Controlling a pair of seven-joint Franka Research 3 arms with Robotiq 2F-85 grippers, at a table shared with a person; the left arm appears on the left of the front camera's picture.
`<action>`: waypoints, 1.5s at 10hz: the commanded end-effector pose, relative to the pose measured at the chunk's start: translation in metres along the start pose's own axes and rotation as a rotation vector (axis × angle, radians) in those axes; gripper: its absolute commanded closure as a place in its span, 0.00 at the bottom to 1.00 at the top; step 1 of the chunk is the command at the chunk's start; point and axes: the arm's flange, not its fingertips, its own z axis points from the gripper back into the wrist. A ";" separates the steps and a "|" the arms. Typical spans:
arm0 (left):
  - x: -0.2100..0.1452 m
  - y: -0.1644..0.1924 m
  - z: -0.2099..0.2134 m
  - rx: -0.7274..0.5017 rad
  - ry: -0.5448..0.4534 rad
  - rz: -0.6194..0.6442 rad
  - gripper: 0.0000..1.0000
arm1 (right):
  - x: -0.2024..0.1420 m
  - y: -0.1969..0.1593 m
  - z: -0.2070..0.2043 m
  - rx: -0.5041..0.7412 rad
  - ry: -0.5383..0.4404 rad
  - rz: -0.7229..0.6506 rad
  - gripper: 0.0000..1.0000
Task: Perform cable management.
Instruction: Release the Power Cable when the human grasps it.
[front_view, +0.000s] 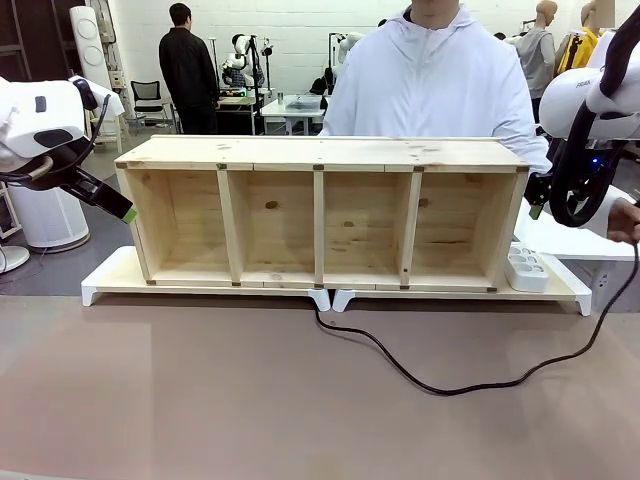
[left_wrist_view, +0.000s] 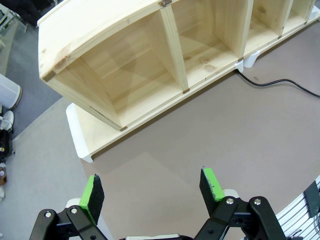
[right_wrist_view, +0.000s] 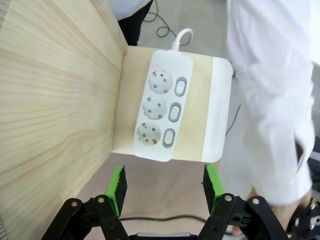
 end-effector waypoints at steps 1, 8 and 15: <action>0.000 0.000 0.000 0.003 0.002 -0.003 0.00 | 0.000 0.000 -0.001 0.000 0.002 -0.006 0.21; 0.000 0.000 0.000 0.003 0.002 -0.003 0.00 | 0.000 0.000 -0.001 0.000 0.002 -0.006 0.21; 0.000 0.000 0.000 0.003 0.002 -0.003 0.00 | 0.000 0.000 -0.001 0.000 0.002 -0.006 0.21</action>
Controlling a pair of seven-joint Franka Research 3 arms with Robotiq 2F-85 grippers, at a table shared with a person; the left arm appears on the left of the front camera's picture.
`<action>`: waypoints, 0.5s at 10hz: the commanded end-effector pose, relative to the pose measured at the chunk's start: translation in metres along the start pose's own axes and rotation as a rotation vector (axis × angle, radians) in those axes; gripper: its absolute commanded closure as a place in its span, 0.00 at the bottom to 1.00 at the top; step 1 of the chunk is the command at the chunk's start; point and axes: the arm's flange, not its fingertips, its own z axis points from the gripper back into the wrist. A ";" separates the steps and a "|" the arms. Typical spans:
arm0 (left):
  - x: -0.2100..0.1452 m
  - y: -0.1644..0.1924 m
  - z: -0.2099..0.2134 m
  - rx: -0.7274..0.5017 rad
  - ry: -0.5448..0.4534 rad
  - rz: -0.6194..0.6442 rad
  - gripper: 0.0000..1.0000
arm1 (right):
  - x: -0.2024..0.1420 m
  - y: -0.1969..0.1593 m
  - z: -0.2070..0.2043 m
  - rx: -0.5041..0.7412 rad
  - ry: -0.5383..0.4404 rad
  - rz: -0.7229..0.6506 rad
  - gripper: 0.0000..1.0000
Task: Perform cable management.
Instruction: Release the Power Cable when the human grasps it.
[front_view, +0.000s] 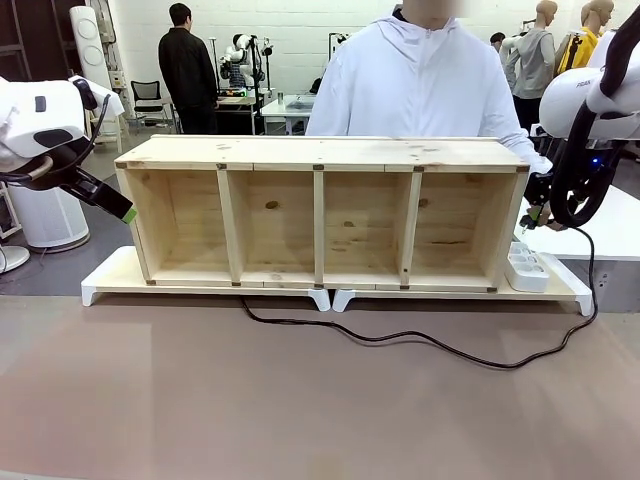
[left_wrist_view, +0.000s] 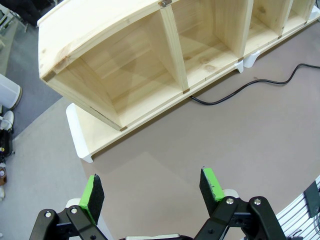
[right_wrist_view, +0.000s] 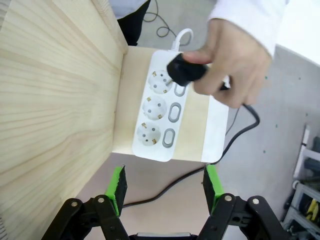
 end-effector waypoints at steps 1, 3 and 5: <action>0.000 0.000 0.000 0.003 0.002 -0.003 0.00 | 0.000 0.000 -0.001 0.000 0.002 -0.005 0.21; 0.000 0.000 0.000 0.003 0.002 -0.003 0.00 | 0.000 0.000 -0.001 0.000 0.002 -0.005 0.21; 0.000 0.000 0.000 0.003 0.002 -0.003 0.00 | 0.000 0.000 -0.001 0.000 0.002 -0.005 0.21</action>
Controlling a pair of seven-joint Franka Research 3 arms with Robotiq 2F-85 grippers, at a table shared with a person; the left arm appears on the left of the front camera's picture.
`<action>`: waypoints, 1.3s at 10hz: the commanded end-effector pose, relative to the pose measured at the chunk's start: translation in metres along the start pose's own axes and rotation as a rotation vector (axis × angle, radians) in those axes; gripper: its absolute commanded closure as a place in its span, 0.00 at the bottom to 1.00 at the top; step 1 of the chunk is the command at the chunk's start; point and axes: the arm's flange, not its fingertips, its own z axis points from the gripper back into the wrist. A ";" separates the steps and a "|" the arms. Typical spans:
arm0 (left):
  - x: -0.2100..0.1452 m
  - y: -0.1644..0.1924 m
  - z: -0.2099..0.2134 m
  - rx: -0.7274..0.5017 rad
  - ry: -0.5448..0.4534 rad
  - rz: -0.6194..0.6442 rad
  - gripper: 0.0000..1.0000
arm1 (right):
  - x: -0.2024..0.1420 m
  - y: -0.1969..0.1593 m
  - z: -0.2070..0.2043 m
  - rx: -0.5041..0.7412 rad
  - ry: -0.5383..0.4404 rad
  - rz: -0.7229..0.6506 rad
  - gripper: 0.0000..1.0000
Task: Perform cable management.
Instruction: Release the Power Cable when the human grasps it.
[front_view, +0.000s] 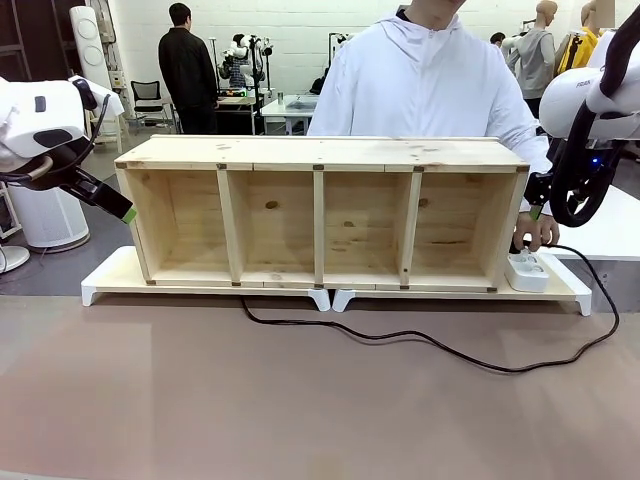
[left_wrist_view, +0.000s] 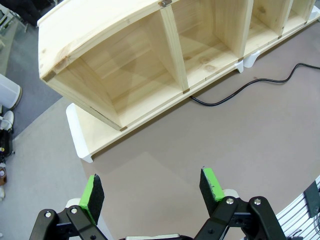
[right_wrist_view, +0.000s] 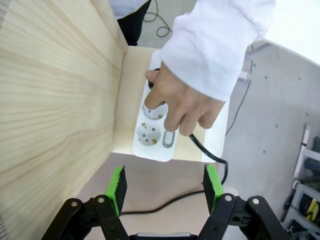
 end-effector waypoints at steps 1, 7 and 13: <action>0.000 0.000 0.000 0.003 0.002 -0.003 0.00 | 0.000 0.000 -0.001 0.000 0.002 -0.005 0.21; 0.000 0.000 0.000 0.003 0.002 -0.003 0.00 | 0.000 0.000 -0.001 0.000 0.002 -0.005 0.21; 0.000 0.000 0.000 0.003 0.002 -0.003 0.00 | 0.000 0.000 -0.001 0.000 0.002 -0.005 0.21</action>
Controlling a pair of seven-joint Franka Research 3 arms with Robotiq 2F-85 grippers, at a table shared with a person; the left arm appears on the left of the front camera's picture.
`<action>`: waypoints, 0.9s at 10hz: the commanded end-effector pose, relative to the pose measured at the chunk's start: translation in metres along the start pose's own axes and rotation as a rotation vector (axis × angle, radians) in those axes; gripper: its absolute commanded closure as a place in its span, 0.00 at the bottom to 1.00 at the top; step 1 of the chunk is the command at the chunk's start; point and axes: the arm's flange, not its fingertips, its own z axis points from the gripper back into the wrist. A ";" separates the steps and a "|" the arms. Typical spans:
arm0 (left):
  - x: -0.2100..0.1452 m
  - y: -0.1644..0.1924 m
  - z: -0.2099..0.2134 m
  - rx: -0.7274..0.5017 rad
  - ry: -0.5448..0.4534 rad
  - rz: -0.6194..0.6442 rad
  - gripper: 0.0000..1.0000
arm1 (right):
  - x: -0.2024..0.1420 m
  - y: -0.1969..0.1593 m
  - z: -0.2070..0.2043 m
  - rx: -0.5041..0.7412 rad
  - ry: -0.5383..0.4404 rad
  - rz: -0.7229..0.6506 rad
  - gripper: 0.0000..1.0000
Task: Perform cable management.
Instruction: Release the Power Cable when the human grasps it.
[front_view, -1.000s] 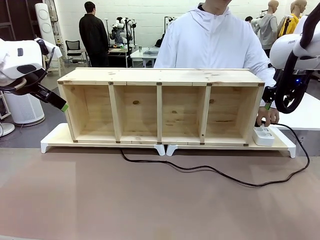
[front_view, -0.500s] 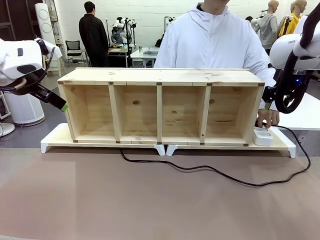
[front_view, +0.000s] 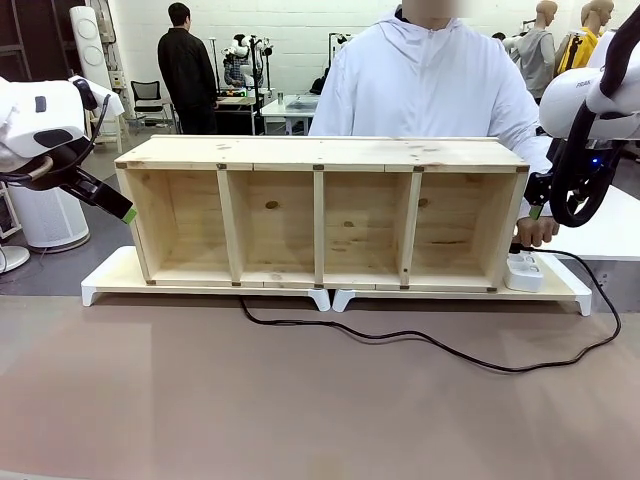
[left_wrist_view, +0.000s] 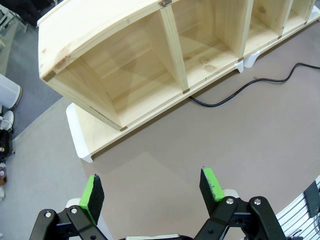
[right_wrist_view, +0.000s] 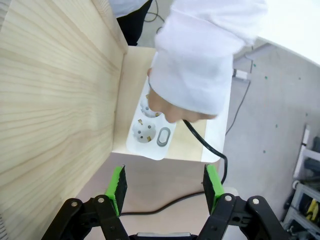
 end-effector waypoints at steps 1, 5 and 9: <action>0.000 0.000 0.000 0.003 0.002 -0.003 0.00 | 0.000 0.000 -0.001 0.000 0.002 -0.005 0.21; 0.000 0.000 0.000 0.003 0.002 -0.003 0.00 | 0.000 0.000 -0.001 0.000 0.002 -0.005 0.21; 0.000 0.000 0.000 0.003 0.002 -0.003 0.00 | 0.000 0.000 -0.001 0.000 0.002 -0.005 0.21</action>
